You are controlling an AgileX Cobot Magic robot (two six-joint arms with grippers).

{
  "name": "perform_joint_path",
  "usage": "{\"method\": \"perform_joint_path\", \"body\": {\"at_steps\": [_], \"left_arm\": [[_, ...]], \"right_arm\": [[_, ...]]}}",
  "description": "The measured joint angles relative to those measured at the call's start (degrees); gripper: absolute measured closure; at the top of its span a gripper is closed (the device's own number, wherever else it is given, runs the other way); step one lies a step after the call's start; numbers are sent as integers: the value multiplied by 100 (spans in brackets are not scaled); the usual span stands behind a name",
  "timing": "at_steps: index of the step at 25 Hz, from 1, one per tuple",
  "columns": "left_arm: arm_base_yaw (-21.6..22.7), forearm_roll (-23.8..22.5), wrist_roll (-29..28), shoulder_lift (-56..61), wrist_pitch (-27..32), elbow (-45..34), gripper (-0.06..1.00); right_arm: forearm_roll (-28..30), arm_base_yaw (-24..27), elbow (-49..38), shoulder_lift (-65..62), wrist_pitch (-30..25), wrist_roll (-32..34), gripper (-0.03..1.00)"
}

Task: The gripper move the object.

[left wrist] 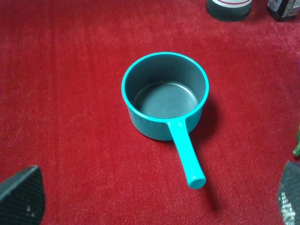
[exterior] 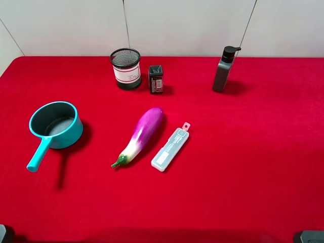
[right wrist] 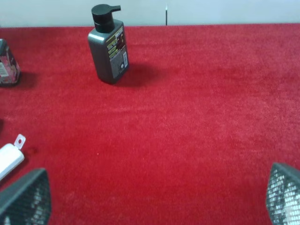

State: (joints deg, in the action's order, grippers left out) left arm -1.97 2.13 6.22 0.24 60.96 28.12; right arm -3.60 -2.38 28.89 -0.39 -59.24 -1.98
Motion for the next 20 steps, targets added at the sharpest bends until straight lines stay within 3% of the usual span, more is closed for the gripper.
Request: {"method": "perform_joint_path", "body": {"at_steps": [20], "left_arm": [[0,0,0,0,0,0,-4]], "right_arm": [[-4,0,-9,0,20,0,27]]}}
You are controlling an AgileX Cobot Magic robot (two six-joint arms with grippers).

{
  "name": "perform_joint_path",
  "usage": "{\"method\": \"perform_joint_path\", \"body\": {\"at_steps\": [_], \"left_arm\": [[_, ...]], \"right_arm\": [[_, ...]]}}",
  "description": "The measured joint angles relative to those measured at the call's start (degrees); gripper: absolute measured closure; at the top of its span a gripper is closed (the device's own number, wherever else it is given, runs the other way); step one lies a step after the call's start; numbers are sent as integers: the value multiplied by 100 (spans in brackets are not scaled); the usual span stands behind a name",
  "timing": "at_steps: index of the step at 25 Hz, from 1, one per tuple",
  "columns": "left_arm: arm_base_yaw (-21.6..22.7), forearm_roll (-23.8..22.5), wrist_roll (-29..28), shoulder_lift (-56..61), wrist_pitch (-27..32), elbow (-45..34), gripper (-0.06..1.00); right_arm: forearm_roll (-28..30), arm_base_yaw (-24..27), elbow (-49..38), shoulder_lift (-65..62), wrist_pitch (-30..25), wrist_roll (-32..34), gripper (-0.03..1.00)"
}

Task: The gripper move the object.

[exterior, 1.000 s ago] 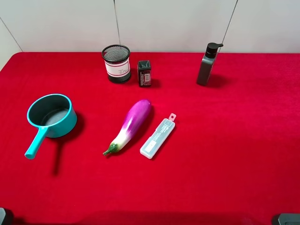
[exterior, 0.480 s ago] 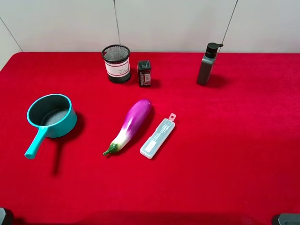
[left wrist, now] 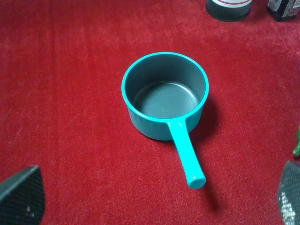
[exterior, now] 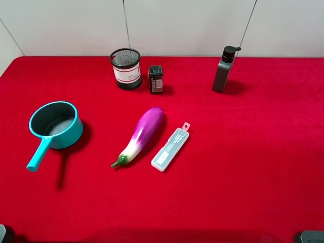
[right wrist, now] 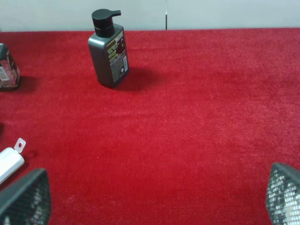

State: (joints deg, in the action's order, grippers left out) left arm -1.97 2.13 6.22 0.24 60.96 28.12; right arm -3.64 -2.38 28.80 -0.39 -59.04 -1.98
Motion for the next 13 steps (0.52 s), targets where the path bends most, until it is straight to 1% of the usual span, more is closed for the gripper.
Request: {"method": "perform_joint_path", "body": {"at_steps": [13], "left_arm": [[0,0,0,0,0,0,-4]], "right_arm": [[-18,0,0,0,0,0,27]]}}
